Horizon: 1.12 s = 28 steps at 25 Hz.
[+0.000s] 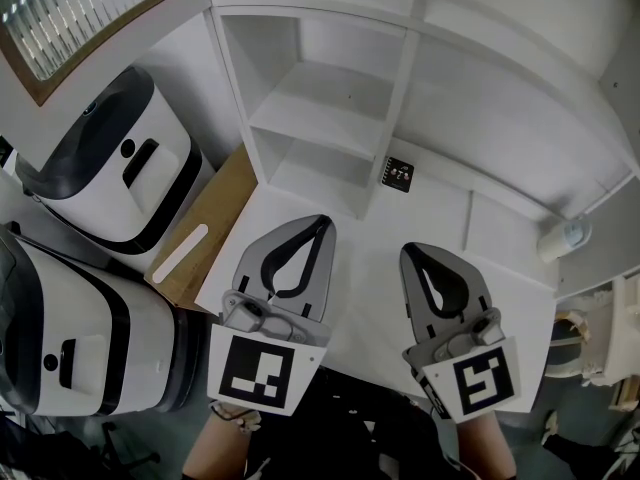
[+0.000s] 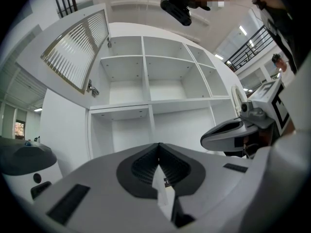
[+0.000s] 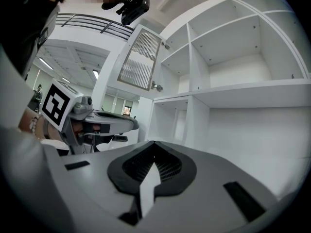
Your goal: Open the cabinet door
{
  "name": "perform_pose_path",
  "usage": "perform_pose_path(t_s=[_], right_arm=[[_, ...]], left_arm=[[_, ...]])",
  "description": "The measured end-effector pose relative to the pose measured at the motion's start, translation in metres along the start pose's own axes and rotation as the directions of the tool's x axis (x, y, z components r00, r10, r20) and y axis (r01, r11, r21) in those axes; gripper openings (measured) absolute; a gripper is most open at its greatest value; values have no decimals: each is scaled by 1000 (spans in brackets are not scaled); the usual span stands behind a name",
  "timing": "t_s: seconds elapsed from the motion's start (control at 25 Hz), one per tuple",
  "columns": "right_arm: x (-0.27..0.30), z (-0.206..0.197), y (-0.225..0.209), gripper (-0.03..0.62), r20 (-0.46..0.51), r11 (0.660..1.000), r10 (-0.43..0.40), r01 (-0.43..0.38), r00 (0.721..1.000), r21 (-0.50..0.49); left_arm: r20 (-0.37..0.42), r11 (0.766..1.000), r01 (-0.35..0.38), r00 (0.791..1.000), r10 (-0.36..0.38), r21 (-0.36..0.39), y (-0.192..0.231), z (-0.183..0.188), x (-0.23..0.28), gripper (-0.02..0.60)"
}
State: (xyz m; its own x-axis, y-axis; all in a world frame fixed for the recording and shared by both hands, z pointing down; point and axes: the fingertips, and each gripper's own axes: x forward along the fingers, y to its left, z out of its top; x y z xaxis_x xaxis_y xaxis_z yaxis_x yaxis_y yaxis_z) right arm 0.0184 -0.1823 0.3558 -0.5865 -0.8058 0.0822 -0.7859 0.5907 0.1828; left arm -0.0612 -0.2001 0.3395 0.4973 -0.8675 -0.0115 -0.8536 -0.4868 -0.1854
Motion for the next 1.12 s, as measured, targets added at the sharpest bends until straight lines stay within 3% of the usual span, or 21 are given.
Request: perform_pose_path(t_s=[1.12], right_arm=[[4,-10,0,-1,-32,1000,21,-20,999,7]], left_arm=[[-22,1000,-15,1000,15,-16,3,-8,4,0]])
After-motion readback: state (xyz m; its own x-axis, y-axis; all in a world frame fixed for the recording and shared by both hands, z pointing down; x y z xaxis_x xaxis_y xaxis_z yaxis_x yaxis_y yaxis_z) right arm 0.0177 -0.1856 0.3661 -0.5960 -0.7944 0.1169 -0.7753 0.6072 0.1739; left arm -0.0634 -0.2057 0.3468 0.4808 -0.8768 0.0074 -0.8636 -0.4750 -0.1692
